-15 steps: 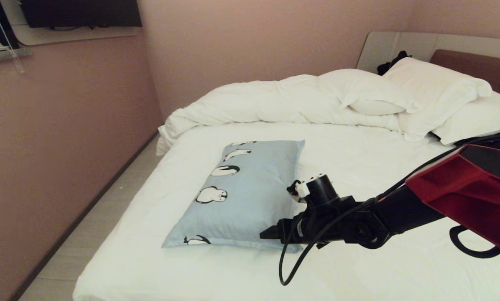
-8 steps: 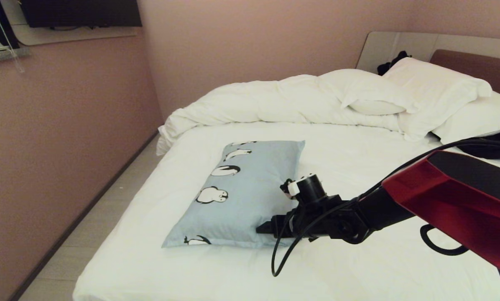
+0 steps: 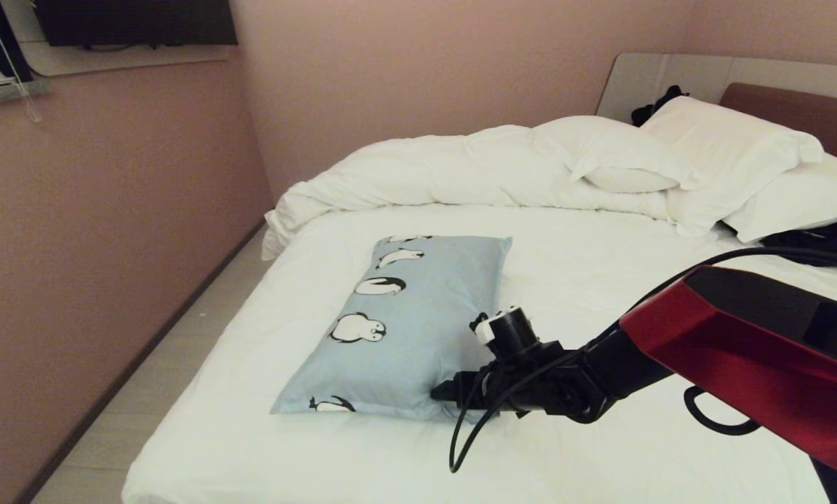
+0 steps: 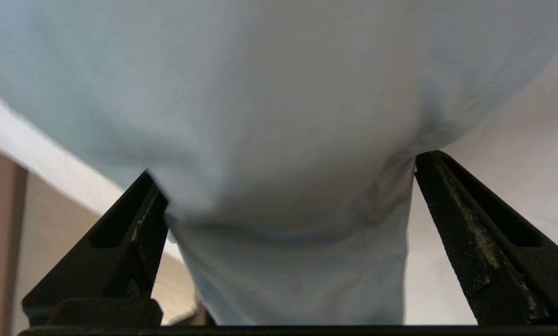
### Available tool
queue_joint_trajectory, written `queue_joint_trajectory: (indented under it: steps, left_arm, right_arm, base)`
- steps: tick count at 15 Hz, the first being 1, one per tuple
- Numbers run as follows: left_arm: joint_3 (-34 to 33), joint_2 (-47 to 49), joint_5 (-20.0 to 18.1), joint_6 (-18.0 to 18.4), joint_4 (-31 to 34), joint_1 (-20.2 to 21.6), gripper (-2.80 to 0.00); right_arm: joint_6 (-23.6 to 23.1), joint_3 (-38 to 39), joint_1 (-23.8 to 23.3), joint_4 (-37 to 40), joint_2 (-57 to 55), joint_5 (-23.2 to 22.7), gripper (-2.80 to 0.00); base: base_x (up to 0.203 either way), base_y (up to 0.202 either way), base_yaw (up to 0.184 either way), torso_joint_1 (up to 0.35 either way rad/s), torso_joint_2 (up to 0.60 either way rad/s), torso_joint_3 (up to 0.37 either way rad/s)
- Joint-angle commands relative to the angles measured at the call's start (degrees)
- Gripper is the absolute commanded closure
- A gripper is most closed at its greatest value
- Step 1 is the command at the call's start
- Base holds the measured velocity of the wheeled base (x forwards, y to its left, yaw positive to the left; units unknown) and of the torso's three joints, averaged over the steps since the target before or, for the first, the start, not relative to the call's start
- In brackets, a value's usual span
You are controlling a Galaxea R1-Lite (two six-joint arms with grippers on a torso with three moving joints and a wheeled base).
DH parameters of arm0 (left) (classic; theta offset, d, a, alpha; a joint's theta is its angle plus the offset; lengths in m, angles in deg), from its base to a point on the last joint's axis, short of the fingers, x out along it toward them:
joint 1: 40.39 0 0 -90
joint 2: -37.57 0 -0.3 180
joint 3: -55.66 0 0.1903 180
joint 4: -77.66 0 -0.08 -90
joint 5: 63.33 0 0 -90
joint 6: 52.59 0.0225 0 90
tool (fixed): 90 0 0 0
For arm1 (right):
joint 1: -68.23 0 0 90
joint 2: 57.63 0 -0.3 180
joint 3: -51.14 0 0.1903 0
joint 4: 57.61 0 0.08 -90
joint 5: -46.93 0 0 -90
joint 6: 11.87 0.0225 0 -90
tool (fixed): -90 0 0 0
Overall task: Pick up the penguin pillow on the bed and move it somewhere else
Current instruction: Pick up the pillow
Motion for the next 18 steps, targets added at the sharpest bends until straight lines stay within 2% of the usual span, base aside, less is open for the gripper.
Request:
queue_joint_trajectory:
  steps: [1, 7, 8, 18]
  left_arm:
    - [0.0, -0.02, 0.02, -0.02, -0.02, 0.0, 0.0]
    - [0.0, -0.02, 0.02, -0.02, -0.02, 0.0, 0.0]
    - [0.0, -0.02, 0.02, -0.02, -0.02, 0.0, 0.0]
    - [0.0, -0.02, 0.02, -0.02, -0.02, 0.0, 0.0]
  right_arm:
    - [3.12, -0.47, 0.18, -0.2, -0.81, 1.57, -2.8]
    - [3.03, -0.94, 0.83, -0.23, -1.42, 3.73, -2.8]
    - [3.03, -1.28, 0.88, -0.29, -1.63, 3.83, 0.0]
    - [3.1, -2.16, 0.17, -0.02, 2.01, 4.81, 0.0]
  base:
    - [0.0, 0.0, 0.0, 0.0, 0.0, 0.0]
    - [0.0, 0.0, 0.0, 0.0, 0.0, 0.0]
    - [0.0, 0.0, 0.0, 0.0, 0.0, 0.0]
    - [0.0, 0.0, 0.0, 0.0, 0.0, 0.0]
